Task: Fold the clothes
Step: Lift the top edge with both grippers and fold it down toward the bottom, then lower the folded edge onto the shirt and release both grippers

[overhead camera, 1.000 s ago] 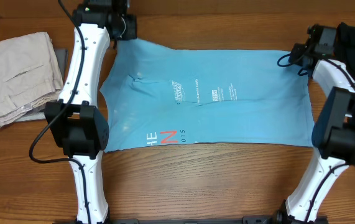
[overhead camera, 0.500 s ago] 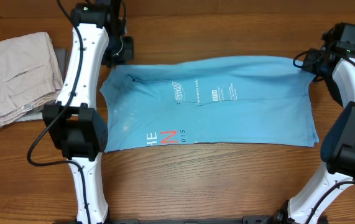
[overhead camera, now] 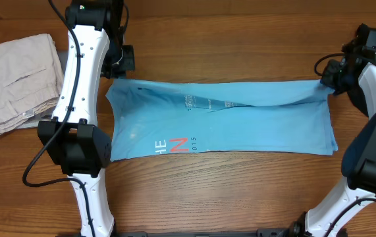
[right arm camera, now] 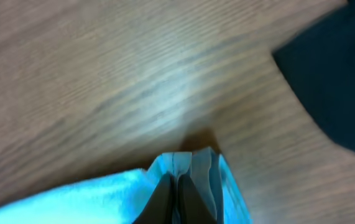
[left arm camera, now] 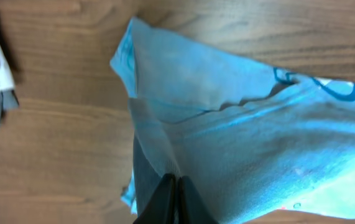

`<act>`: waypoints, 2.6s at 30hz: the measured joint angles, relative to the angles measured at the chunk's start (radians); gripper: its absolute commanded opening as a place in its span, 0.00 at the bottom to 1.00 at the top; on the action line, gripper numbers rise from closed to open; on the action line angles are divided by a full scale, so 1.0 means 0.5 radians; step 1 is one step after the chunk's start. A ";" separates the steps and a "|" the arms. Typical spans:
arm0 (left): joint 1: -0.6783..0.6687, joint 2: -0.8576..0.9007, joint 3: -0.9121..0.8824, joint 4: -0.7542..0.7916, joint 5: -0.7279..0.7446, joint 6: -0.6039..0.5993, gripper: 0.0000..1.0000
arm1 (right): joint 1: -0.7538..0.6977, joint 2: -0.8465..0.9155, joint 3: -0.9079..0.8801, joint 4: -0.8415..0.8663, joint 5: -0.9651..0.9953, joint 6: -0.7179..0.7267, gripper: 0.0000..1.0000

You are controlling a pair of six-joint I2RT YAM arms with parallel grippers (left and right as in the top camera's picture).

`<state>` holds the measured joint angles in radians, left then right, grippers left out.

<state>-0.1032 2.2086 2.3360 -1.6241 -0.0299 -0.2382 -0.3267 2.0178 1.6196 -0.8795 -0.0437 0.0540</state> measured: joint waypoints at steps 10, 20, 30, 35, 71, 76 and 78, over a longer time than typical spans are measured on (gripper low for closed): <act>-0.010 -0.001 -0.421 0.087 0.063 -0.045 0.04 | 0.001 -0.031 -0.001 -0.233 0.193 0.134 0.04; -0.043 0.000 -0.957 0.201 0.127 -0.050 0.04 | -0.002 -0.032 -0.082 -0.388 0.307 0.243 0.04; -0.033 0.000 -0.957 0.143 0.100 -0.050 0.04 | -0.060 -0.032 -0.097 -0.433 0.359 0.311 0.04; -0.009 0.000 -0.957 0.110 0.050 -0.052 0.04 | -0.067 -0.032 -0.098 -0.484 0.362 0.329 0.04; -0.004 0.000 -1.470 0.464 0.035 -0.128 0.16 | -0.067 -0.031 -0.276 -0.460 0.365 0.414 0.04; -0.004 -0.001 -1.486 0.459 0.027 -0.141 0.22 | -0.067 -0.031 -0.327 -0.409 0.404 0.422 0.61; -0.004 0.000 -1.486 0.436 0.027 -0.140 0.23 | -0.067 -0.031 -0.352 -0.379 0.419 0.415 0.69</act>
<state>-0.1051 2.2086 1.5929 -1.4059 -0.0162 -0.3080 -0.3603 2.0022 1.4437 -1.0691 0.1658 0.2615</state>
